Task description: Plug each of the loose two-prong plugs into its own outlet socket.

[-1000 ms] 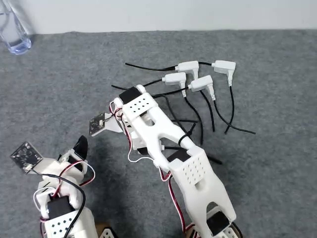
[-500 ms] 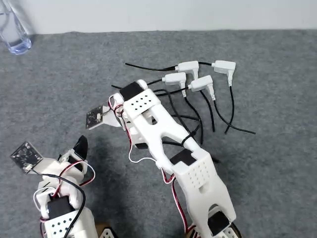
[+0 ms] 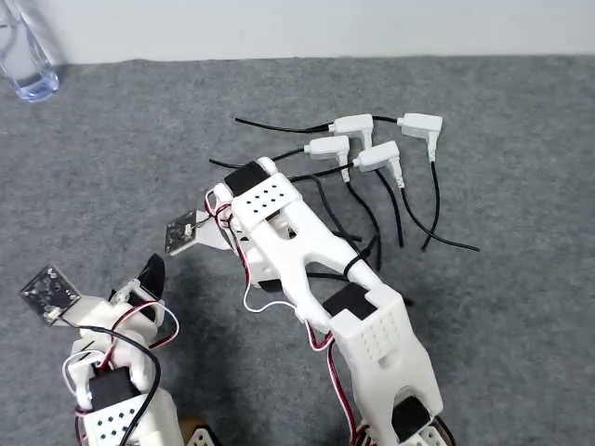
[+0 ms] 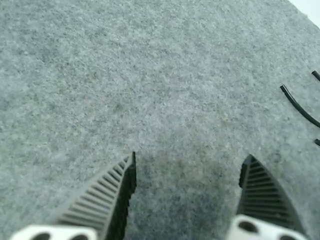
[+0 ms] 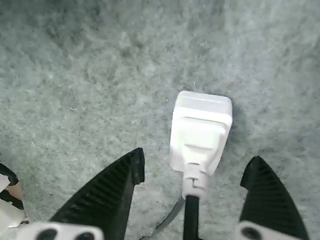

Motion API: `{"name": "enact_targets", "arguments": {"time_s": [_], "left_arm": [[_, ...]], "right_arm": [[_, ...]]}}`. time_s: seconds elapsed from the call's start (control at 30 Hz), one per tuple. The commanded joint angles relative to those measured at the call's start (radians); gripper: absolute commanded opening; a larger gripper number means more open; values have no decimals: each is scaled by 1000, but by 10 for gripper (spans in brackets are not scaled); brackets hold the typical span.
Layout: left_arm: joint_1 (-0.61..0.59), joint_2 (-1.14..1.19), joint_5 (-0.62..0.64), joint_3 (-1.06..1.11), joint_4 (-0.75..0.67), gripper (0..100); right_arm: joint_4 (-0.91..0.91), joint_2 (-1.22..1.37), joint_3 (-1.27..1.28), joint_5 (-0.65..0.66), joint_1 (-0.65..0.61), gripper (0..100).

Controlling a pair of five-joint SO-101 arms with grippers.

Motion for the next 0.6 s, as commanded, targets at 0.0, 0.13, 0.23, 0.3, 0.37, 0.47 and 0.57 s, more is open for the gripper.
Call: {"name": "enact_targets", "arguments": {"time_s": [0.0,0.13,0.23,0.3,0.37,0.47,0.57], "left_arm": [[3,-3,-11,-5,-2,318],[3,-3,-11,-5,-2,318],[3,-3,-11,-5,-2,318],[3,-3,-11,-5,-2,318],[3,-3,-11,-5,-2,318],[3,-3,-11,-5,-2,318],[3,-3,-11,-5,-2,318]], "right_arm": [[35,-48,-71,11,-7,303],[35,-42,-137,9,-2,303],[31,-36,-140,9,-5,303],[31,-38,-140,9,-7,303],[31,-41,-144,9,-7,303],[31,-42,-144,9,-7,302],[31,-44,-144,9,-8,292]]}}
